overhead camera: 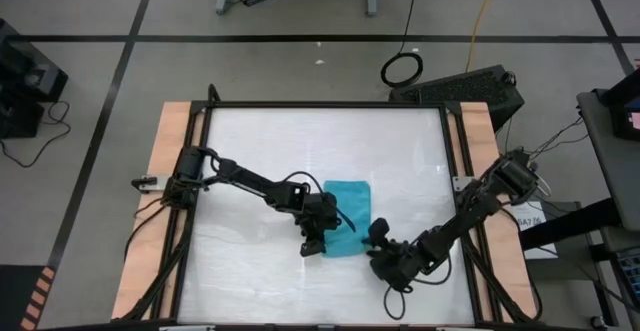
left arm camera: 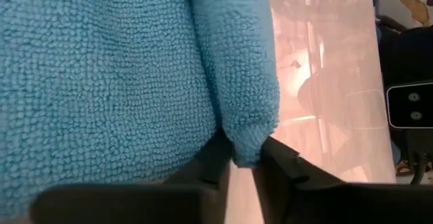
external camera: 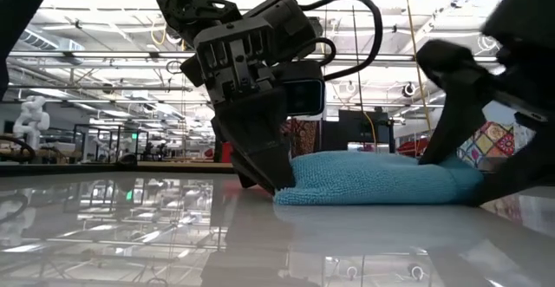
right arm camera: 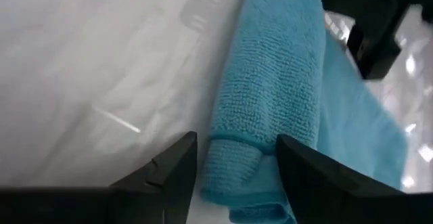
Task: Roll towel
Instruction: Roll the blue towel
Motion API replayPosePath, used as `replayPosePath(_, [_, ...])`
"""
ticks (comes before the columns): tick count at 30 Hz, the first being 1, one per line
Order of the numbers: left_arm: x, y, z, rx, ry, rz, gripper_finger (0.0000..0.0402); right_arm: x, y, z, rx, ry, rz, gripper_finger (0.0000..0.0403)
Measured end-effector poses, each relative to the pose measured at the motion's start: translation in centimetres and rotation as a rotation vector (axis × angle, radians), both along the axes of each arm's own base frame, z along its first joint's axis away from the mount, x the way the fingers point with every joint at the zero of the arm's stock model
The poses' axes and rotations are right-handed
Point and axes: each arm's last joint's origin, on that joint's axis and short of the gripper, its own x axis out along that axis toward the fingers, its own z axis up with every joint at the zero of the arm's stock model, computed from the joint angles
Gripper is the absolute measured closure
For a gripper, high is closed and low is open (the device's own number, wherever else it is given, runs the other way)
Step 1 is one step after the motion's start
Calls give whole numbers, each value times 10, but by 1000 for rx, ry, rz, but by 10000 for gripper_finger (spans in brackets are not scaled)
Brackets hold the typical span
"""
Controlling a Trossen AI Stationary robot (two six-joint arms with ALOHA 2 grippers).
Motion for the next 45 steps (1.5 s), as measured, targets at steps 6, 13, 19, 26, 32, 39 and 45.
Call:
replayPosePath(6, [0,0,6,28,-37,-20,278,6,-10,-2,112,33,-85,263])
replayPosePath(13, [-11,-8,57,359,-235,-23,268,12,-18,-4,234,79,-145,385])
replayPosePath(19, [-27,-34,80,720,-350,-128,268,12,-20,-3,274,68,-186,386])
replayPosePath(26, [-35,-80,60,977,-480,-322,268,13,-21,4,320,61,-185,399])
replayPosePath(32, [-32,-102,41,1107,-583,-471,259,12,-23,10,354,71,-180,399])
replayPosePath(39, [-28,-96,26,1164,-527,-466,164,12,-22,11,387,73,-189,399])
replayPosePath(45, [-26,-85,26,1192,-497,-443,125,12,-22,12,393,72,-188,399])
